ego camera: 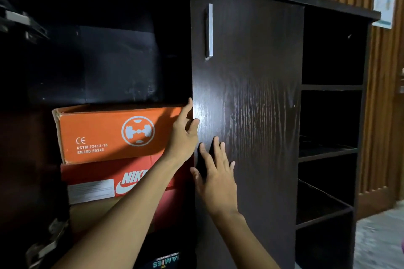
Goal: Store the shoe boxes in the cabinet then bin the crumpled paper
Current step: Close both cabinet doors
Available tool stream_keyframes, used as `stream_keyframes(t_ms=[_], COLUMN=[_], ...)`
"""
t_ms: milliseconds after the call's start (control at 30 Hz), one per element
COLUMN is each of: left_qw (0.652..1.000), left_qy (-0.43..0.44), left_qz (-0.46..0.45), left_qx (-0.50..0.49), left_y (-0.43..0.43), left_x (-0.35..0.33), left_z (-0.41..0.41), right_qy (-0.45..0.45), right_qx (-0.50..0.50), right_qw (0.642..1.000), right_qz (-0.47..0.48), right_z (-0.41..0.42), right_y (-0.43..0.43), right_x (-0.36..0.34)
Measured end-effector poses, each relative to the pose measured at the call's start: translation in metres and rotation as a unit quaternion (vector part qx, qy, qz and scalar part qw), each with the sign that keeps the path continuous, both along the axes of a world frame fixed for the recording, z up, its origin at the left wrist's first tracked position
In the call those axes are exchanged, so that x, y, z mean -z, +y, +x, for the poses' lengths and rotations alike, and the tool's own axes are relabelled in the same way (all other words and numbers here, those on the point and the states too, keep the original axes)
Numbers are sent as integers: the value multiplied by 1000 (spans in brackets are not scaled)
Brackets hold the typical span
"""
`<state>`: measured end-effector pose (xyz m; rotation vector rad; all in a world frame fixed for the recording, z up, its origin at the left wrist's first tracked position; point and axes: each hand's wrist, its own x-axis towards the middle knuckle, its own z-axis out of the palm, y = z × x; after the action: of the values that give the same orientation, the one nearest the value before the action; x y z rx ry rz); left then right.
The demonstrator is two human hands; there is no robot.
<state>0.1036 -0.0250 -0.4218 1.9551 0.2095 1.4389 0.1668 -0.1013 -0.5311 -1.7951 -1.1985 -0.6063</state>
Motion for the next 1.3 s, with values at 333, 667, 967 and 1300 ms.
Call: stream_keyframes(t_ms=[333, 667, 967, 1300], left_qw=[981, 829, 845, 916], left_qy=[112, -10, -54, 2], left_qz=[-42, 185, -95, -79], left_qx=[-150, -527, -524, -394], left_y=[-53, -188, -209, -239], left_x=[17, 3, 9, 8], left_z=[-82, -248, -364, -336], right_qy=[89, 181, 169, 131], right_qx=[-116, -434, -556, -577], right_qw=[975, 882, 806, 798], right_qz=[-165, -28, -110, -112], right_z=[8, -115, -216, -235], right_y=[-65, -113, -131, -143], right_x=[-46, -80, -67, -52])
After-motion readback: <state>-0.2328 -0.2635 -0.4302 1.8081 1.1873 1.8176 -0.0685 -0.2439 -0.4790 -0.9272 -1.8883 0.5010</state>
